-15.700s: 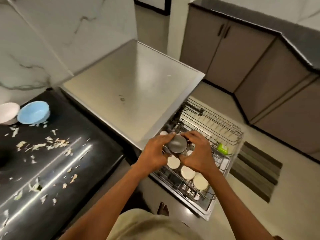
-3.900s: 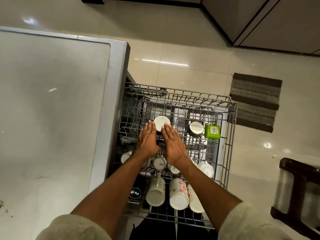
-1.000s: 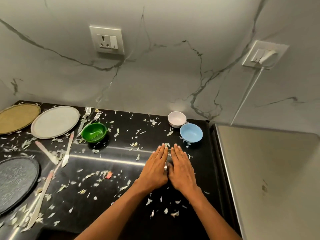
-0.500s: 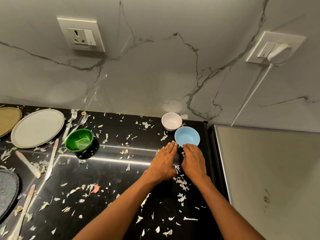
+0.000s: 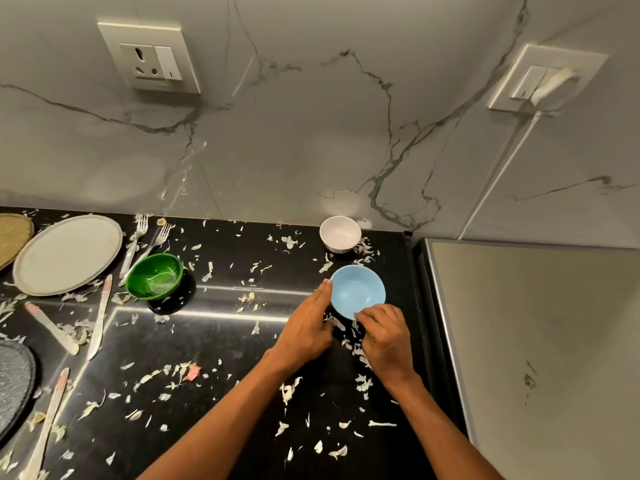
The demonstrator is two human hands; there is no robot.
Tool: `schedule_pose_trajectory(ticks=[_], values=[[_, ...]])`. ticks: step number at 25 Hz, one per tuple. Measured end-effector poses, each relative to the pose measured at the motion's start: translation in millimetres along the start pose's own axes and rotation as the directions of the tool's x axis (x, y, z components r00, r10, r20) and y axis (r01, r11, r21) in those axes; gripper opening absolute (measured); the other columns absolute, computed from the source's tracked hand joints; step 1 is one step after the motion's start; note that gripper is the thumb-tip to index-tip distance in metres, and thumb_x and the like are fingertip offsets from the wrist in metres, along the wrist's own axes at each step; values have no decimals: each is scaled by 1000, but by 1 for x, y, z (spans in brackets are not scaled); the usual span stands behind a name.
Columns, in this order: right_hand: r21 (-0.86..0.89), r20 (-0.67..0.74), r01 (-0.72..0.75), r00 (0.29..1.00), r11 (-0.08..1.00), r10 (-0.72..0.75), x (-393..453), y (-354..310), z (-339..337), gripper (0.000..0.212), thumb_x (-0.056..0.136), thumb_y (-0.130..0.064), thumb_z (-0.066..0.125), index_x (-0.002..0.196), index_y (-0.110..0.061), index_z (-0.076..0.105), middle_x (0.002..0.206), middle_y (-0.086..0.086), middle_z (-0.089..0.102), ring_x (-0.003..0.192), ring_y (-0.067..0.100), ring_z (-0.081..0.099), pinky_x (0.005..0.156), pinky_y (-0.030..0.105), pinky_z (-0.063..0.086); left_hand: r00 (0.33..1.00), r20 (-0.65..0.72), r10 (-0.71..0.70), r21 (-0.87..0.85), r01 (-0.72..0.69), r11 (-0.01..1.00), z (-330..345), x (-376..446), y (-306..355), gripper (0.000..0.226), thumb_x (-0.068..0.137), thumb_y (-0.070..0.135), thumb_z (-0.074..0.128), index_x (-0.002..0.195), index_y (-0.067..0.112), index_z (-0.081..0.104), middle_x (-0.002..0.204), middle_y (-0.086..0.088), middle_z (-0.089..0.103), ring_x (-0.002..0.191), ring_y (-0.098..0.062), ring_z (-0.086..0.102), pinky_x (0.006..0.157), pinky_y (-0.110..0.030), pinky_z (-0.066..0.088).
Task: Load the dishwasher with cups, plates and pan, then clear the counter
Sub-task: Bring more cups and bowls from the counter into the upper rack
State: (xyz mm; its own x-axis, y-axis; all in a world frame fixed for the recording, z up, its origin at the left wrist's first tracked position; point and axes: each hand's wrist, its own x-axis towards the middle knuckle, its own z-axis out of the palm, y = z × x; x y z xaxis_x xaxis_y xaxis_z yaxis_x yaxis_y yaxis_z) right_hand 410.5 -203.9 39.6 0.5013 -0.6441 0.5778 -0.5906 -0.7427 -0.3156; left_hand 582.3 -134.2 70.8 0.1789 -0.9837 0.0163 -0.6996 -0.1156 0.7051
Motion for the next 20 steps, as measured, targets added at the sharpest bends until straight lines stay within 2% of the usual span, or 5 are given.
schedule_pose_trajectory(ticks=[3, 5, 8, 13, 20], values=[[24, -2, 35, 999, 999, -35, -15, -14, -12, 29, 82, 1, 52, 92, -6, 78, 88, 2, 70, 88, 19, 63, 82, 31, 51, 998, -65, 0, -145, -9, 989, -18, -4, 4, 72, 80, -1, 64, 146, 22, 46, 143, 16, 52, 133, -1, 46, 109, -16, 35], [28, -5, 51, 999, 998, -51, -23, -21, -21, 29, 82, 0, 52, 92, -6, 78, 89, 2, 70, 89, 19, 64, 82, 32, 52, 997, -74, -25, -238, 7, 971, -27, -11, 6, 67, 79, -7, 63, 139, 21, 56, 124, 27, 60, 116, 11, 55, 99, -10, 42], [2, 5, 45, 999, 999, -45, -32, -31, -33, 23, 80, 3, 61, 93, -6, 78, 91, 3, 71, 92, 19, 64, 82, 35, 54, 995, -74, -74, -353, 43, 935, -32, -25, 8, 60, 80, -11, 62, 135, 14, 61, 120, 14, 68, 112, 3, 63, 98, -20, 51], [-37, -3, -49, 999, 998, 49, -62, -57, -58, 38, 64, 15, 78, 95, -8, 79, 93, 2, 71, 93, 20, 62, 80, 33, 55, 997, -39, -71, -422, 48, 905, -29, -50, 16, 49, 85, -2, 69, 131, 13, 64, 119, 5, 71, 107, -2, 67, 96, -32, 55], [-35, -75, -247, 967, 968, 243, -120, -97, -105, 39, 71, 14, 77, 101, -11, 79, 94, 0, 71, 90, 19, 62, 76, 33, 55, 994, 43, 99, -455, -68, 888, -15, -107, 33, 51, 83, 9, 78, 132, 12, 63, 116, 3, 72, 104, -6, 69, 95, -37, 56]])
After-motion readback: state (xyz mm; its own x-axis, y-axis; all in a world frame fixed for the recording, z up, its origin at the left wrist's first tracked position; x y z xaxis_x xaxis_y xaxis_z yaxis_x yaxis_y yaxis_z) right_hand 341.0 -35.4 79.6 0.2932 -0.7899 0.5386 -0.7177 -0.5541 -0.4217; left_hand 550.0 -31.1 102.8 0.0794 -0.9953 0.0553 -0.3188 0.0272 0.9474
